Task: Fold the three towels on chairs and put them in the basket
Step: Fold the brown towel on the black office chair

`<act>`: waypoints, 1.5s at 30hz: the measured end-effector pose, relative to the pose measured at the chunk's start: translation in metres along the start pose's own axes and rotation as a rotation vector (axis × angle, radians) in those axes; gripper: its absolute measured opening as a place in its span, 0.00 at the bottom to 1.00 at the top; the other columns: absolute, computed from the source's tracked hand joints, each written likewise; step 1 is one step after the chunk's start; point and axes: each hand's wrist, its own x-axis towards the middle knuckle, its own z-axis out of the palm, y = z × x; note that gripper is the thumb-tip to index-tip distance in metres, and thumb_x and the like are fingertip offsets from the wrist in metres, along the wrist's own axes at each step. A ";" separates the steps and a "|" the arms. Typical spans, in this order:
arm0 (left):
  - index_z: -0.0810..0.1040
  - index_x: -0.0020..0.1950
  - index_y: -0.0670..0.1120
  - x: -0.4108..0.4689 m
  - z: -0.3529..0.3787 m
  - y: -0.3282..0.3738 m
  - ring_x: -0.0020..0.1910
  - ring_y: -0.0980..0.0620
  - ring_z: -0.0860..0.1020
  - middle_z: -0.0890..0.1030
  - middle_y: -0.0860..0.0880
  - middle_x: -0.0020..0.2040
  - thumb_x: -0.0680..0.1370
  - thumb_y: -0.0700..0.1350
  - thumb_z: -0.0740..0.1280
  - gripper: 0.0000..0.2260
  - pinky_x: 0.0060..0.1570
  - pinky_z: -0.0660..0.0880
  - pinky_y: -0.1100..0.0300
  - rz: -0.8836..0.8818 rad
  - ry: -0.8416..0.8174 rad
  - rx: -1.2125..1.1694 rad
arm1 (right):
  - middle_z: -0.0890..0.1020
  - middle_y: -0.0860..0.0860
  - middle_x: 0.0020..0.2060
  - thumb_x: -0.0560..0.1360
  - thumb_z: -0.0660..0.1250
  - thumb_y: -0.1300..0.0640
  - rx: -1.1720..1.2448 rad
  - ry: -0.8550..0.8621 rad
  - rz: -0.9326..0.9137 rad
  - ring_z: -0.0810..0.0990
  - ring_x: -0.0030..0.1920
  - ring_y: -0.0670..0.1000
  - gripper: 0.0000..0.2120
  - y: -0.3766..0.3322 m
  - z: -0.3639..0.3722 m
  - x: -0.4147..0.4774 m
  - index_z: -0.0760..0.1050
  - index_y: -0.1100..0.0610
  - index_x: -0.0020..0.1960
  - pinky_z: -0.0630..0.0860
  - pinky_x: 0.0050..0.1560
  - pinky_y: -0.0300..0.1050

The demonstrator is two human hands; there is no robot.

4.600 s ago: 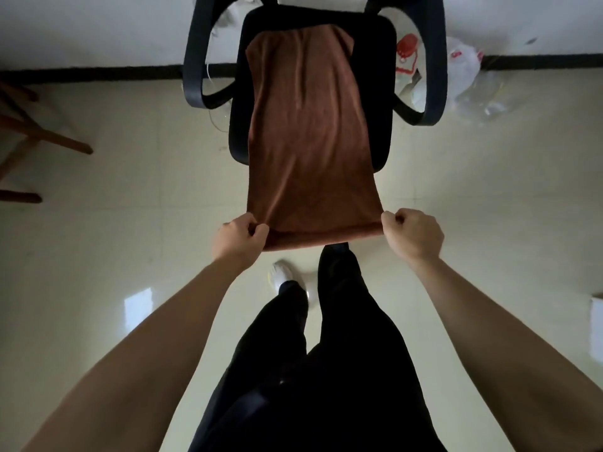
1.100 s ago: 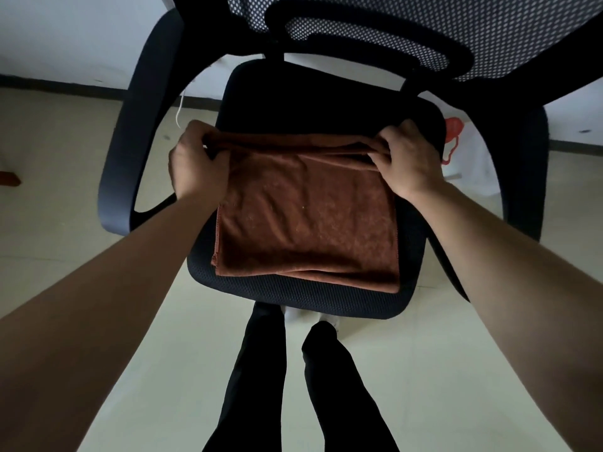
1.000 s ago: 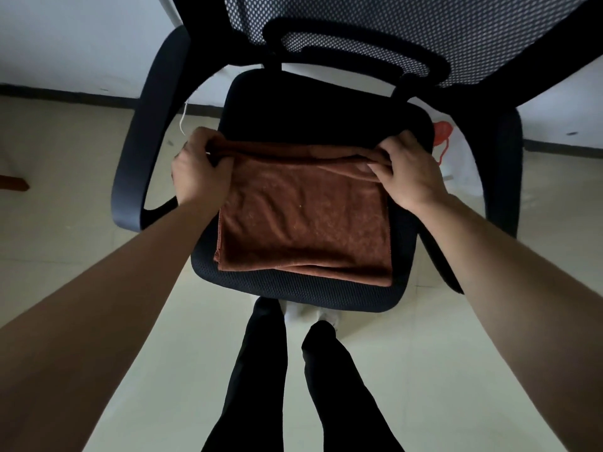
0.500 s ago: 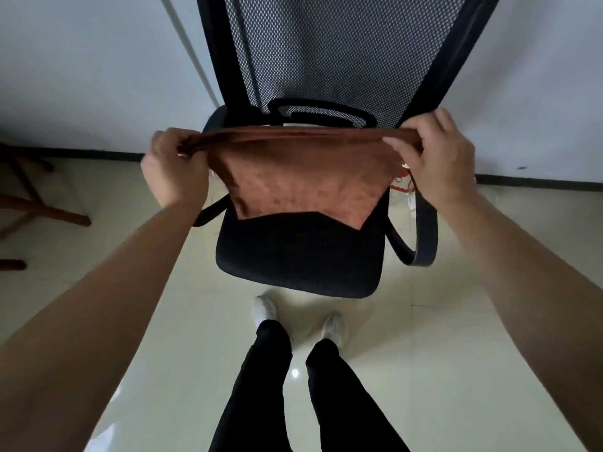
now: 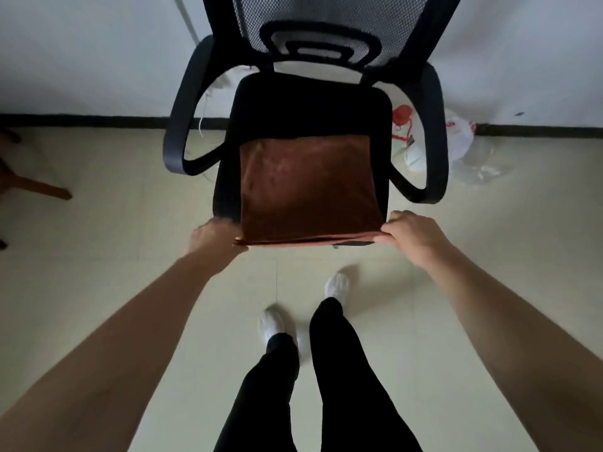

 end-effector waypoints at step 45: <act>0.63 0.75 0.42 0.188 0.038 0.046 0.68 0.37 0.67 0.66 0.37 0.71 0.77 0.59 0.63 0.32 0.64 0.65 0.44 -0.324 0.620 -0.330 | 0.79 0.59 0.54 0.76 0.57 0.30 0.651 0.384 0.650 0.80 0.53 0.61 0.34 0.030 0.043 0.204 0.71 0.61 0.61 0.73 0.46 0.49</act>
